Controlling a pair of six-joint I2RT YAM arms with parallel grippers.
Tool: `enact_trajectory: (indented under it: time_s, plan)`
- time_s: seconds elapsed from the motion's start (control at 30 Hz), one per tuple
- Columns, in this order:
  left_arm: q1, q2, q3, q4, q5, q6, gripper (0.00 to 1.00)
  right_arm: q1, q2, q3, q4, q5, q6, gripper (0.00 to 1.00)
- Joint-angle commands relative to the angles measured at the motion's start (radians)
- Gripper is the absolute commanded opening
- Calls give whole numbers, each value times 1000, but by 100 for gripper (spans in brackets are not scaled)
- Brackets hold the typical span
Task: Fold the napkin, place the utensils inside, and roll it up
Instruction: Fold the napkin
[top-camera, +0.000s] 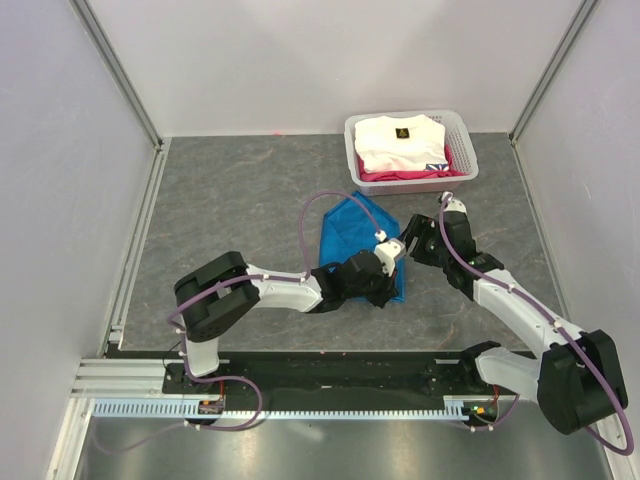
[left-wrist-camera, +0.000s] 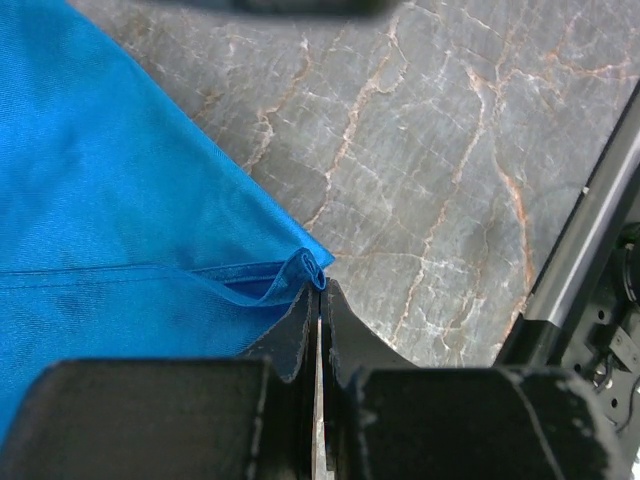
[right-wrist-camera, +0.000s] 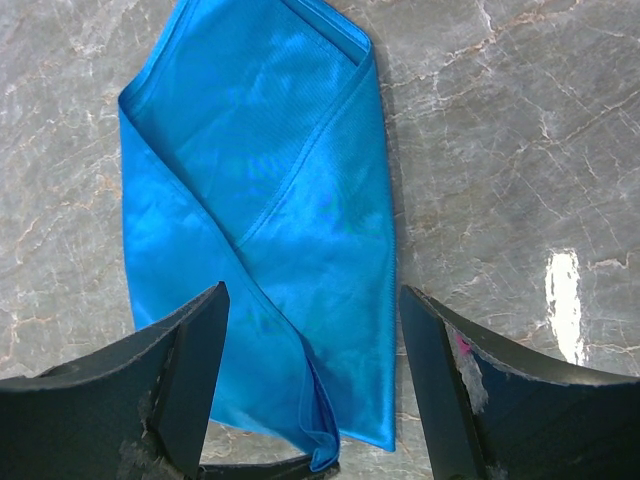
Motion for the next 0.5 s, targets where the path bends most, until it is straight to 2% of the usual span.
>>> enact_trajectory:
  time_s: [0.0,0.13,0.23,0.27,0.33,0.37,0.43,0.47]
  plan:
    - [-7,20,46,52,-65,14,2,-6,-6,-20,18,0,-1,78]
    - [-7,42,68,52,-71,10,2,-6,-26,-35,11,9,4,77]
    - [-7,53,71,50,-39,10,13,-5,-34,-37,-3,13,5,78]
    - [-9,47,71,50,-36,0,24,-6,-34,-37,-8,16,5,78]
    - [-9,24,56,50,-36,-4,34,-5,-38,-29,-26,28,5,78]
    - [-7,-8,50,49,-44,-7,52,-6,-40,-25,-32,34,1,78]
    - [-7,-51,39,37,-54,-6,66,-8,-57,-9,-64,66,-2,78]
    - [-7,-73,31,30,-67,-3,78,-12,-66,-3,-75,75,-11,78]
